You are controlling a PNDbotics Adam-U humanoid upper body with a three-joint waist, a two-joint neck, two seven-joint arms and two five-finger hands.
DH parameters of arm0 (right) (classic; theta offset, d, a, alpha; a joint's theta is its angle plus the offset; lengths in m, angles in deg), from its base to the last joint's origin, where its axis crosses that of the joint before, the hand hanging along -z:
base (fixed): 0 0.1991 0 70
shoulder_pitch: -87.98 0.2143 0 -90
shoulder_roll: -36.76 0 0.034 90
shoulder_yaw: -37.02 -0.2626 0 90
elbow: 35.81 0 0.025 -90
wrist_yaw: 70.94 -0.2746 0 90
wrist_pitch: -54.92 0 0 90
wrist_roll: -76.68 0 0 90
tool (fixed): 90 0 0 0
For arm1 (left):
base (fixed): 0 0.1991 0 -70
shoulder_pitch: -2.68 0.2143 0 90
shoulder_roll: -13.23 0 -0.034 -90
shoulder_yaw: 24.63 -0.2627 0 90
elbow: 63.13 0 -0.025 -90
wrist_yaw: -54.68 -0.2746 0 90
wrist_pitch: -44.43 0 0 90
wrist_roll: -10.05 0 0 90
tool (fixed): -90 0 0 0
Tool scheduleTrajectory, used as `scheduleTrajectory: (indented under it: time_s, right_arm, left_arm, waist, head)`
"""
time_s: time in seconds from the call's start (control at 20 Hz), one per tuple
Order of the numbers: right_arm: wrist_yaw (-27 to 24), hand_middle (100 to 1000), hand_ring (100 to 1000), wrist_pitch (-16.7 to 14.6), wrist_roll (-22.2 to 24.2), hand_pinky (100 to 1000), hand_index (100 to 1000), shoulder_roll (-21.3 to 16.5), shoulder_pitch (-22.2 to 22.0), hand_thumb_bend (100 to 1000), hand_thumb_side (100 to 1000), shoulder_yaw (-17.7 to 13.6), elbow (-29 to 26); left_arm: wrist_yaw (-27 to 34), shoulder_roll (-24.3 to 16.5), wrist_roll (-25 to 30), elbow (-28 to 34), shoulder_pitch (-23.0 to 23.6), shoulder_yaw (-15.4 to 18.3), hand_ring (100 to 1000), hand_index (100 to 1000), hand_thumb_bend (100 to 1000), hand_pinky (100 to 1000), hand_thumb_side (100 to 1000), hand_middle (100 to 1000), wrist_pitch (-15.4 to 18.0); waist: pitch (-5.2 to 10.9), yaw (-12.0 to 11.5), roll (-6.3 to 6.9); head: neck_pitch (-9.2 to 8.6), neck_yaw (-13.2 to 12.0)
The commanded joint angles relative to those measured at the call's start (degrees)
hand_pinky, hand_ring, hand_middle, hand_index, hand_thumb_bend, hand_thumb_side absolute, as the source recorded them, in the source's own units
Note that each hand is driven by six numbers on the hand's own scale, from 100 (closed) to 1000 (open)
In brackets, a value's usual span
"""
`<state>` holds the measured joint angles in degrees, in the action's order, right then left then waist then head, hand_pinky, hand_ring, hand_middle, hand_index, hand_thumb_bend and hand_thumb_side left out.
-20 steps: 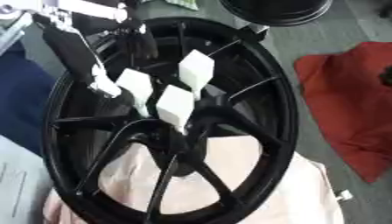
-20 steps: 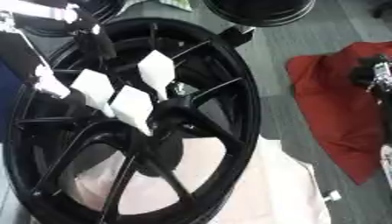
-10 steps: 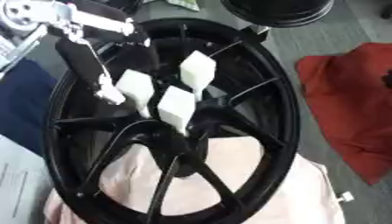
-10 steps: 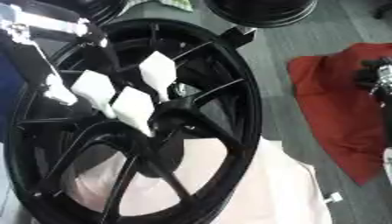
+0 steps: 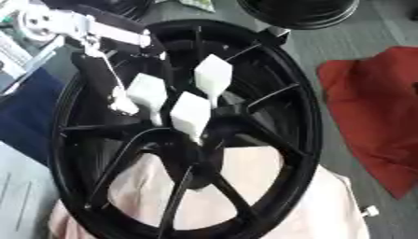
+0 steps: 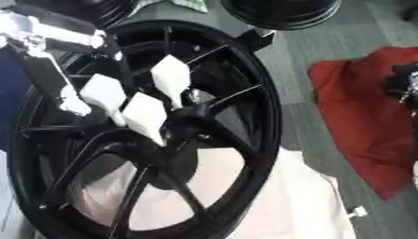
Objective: Pull the pin out of the wheel hub.
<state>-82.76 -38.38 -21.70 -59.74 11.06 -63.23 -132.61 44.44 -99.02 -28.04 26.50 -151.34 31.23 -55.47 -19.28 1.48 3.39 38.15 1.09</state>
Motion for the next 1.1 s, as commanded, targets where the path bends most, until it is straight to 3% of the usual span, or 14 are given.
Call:
scheduleTrajectory:
  time_s: [0.05,0.55,0.75,0.95,1.1]
  right_arm:
    - [-0.55,595,669,-0.02,-0.34,749,714,-0.99,0.44,100,778,-0.56,-1.26]
    - [-0.50,595,669,0.10,-0.39,749,715,-0.96,0.42,100,782,-0.47,-1.27]
    - [-0.17,596,669,0.20,-0.34,749,715,-0.85,0.27,100,781,-0.41,-1.16]
    - [-0.07,596,669,0.07,-0.46,749,715,-1.06,0.22,100,780,-0.55,-1.28]
    - [0.00,595,669,-0.02,-0.62,749,715,-1.36,0.07,100,778,-0.78,-1.38]
  left_arm:
    - [-0.57,-0.75,0.05,0.08,-0.78,0.42,685,704,403,728,128,562,0.33]
    - [-1.69,-2.93,0.05,3.31,-0.74,2.36,595,590,328,672,150,397,0.85]
    - [-0.20,-3.55,0.05,4.15,-0.84,4.08,581,563,350,657,131,373,-0.31]
    - [-1.02,-5.61,0.05,5.64,-0.73,6.78,571,542,344,659,117,345,-1.41]
    - [-1.70,-8.61,-0.44,7.42,0.11,10.85,564,528,345,661,105,327,-1.45]
  waist:
    - [1.27,0.07,-0.28]
    - [1.34,-0.38,-0.08]
    - [1.43,-0.51,-0.05]
    - [1.54,-0.79,0.02]
    - [1.61,-1.36,0.13]
  head:
    - [-0.64,-0.13]
    - [-0.65,-0.01]
    - [-0.66,0.22]
    - [-0.45,0.64]
    - [-0.19,1.32]
